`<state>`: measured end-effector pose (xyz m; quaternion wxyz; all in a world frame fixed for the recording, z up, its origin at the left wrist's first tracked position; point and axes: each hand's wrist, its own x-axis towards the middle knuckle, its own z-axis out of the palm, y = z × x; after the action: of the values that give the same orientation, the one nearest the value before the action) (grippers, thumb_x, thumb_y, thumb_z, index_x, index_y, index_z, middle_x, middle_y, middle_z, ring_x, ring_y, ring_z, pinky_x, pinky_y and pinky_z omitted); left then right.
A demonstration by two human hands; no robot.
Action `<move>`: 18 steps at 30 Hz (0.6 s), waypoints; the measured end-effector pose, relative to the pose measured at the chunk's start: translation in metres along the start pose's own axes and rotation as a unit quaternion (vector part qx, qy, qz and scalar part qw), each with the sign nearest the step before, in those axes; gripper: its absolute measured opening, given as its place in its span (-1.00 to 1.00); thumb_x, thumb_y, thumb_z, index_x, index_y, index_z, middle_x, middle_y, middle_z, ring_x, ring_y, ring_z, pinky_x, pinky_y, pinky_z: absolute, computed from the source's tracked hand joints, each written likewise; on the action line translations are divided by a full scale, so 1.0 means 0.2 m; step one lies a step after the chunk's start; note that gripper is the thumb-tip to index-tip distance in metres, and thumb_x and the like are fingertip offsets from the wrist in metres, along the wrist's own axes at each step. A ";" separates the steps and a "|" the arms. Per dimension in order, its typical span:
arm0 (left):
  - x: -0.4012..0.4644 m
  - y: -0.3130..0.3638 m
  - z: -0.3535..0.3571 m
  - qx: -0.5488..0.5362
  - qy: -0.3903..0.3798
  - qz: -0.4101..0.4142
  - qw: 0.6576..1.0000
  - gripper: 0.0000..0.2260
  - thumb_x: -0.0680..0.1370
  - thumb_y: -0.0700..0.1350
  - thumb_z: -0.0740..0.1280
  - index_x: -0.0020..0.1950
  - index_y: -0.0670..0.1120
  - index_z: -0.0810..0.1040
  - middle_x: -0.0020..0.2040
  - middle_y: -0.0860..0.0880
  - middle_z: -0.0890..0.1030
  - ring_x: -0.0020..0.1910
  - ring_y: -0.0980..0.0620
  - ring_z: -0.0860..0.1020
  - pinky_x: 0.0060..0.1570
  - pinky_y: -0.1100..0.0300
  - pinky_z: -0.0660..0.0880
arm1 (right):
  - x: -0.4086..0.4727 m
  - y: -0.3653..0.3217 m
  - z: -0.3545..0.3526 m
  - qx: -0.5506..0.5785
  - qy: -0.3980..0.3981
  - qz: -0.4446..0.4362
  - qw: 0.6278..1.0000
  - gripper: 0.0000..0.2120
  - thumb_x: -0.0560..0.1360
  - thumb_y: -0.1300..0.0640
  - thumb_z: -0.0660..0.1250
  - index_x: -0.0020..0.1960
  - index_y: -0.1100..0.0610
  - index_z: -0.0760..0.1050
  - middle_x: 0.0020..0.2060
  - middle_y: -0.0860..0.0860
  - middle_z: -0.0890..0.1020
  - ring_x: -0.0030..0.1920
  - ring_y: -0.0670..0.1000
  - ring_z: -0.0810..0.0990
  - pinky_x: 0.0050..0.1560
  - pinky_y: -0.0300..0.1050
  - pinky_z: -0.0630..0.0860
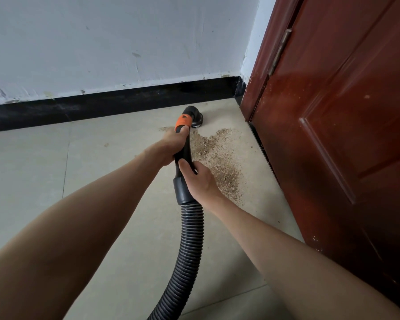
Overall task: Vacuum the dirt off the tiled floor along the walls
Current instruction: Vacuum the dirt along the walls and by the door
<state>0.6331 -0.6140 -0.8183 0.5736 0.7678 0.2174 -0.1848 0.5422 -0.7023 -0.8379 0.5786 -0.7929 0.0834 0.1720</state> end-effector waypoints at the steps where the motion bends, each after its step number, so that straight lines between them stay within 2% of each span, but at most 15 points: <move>1: 0.00 -0.01 -0.01 0.000 -0.003 -0.003 1.000 -0.70 0.63 0.03 0.13 0.07 -0.22 0.40 -0.17 -0.10 0.44 -0.29 0.03 0.43 -0.32 0.22 0.39 | 0.00 0.00 0.01 0.004 -0.004 0.004 1.000 -0.71 0.60 -0.12 0.20 -0.09 0.10 0.44 -0.18 0.07 0.57 -0.21 0.03 0.54 -0.23 -0.15 0.42; 4: -0.01 0.00 -0.02 0.013 -0.006 -0.006 1.000 -0.69 0.63 0.04 0.13 0.07 -0.22 0.39 -0.17 -0.10 0.45 -0.27 0.02 0.44 -0.30 0.21 0.39 | 0.01 0.00 0.02 0.026 -0.006 0.011 1.000 -0.69 0.59 -0.11 0.21 -0.03 0.15 0.47 -0.11 0.14 0.61 -0.17 0.06 0.56 -0.17 -0.13 0.46; 8: -0.02 0.00 -0.03 0.023 0.002 -0.005 1.000 -0.71 0.63 0.03 0.13 0.01 -0.22 0.40 -0.25 -0.08 0.42 -0.32 0.02 0.41 -0.35 0.21 0.37 | -0.01 -0.01 0.03 0.039 -0.005 0.006 0.999 -0.72 0.59 -0.09 0.22 -0.13 0.10 0.44 -0.18 0.08 0.56 -0.23 0.02 0.52 -0.22 -0.15 0.42; 13: -0.05 -0.02 -0.05 0.024 0.004 -0.011 1.000 -0.72 0.62 0.02 0.14 -0.19 -0.14 0.37 -0.27 -0.07 0.40 -0.35 0.03 0.40 -0.39 0.22 0.36 | -0.03 0.00 0.06 0.055 -0.012 0.004 0.998 -0.73 0.60 -0.08 0.22 -0.12 0.11 0.44 -0.16 0.09 0.55 -0.21 0.03 0.51 -0.19 -0.14 0.43; 15: -0.06 -0.02 -0.07 0.024 0.007 -0.011 1.000 -0.71 0.62 0.01 0.14 -0.21 -0.14 0.36 -0.27 -0.07 0.40 -0.35 0.03 0.39 -0.39 0.22 0.36 | -0.04 -0.01 0.07 0.052 -0.018 0.004 0.998 -0.72 0.59 -0.09 0.22 -0.08 0.12 0.46 -0.17 0.08 0.56 -0.23 0.01 0.51 -0.22 -0.15 0.43; 18: -0.07 -0.03 -0.08 0.032 0.015 -0.015 0.999 -0.70 0.62 0.03 0.14 -0.21 -0.14 0.37 -0.26 -0.07 0.41 -0.34 0.03 0.40 -0.38 0.22 0.35 | -0.06 -0.01 0.08 0.043 -0.018 0.002 0.999 -0.73 0.59 -0.10 0.21 -0.15 0.07 0.44 -0.23 0.02 0.54 -0.28 -0.05 0.49 -0.29 -0.20 0.39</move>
<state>0.6185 -0.5979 -0.8121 0.5425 0.7850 0.2318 -0.1889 0.5297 -0.6874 -0.8361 0.6135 -0.7637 0.0814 0.1837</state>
